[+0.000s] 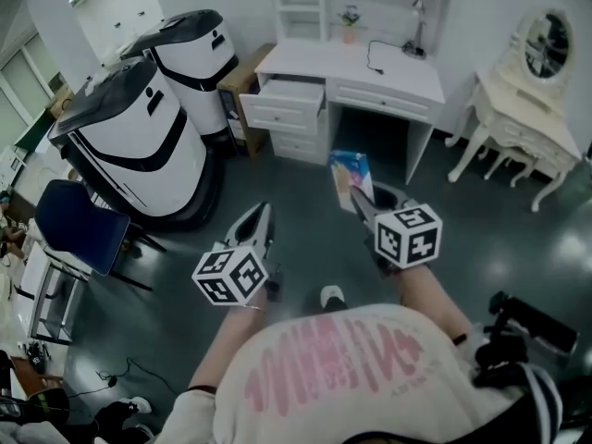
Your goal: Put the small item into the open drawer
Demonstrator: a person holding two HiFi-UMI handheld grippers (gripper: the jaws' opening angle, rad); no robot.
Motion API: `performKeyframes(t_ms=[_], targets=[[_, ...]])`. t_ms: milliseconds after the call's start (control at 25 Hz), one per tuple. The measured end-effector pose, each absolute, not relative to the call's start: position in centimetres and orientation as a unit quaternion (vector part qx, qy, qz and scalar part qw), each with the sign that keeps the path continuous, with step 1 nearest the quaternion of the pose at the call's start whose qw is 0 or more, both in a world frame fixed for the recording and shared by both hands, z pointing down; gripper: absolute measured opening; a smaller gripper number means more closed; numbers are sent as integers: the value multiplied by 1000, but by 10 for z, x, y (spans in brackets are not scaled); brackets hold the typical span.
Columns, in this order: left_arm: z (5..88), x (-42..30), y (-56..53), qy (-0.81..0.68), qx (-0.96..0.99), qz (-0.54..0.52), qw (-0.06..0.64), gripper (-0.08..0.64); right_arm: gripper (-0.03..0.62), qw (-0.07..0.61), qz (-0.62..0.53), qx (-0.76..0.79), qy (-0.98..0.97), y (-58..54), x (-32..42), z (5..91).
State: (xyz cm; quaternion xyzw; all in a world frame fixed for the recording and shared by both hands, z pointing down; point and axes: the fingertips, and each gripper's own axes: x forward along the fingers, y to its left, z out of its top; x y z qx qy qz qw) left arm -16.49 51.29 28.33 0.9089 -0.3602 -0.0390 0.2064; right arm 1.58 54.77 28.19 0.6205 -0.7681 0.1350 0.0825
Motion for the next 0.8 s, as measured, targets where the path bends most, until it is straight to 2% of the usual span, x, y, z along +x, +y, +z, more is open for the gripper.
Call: performKeyframes(t_ms=[440, 800], targets=[[247, -108, 386, -406, 893, -77, 176, 29, 94, 64, 128, 594, -792, 403, 90, 254], [251, -65, 323, -418, 887, -73, 184, 29, 94, 52, 144, 577, -802, 339, 134, 262]])
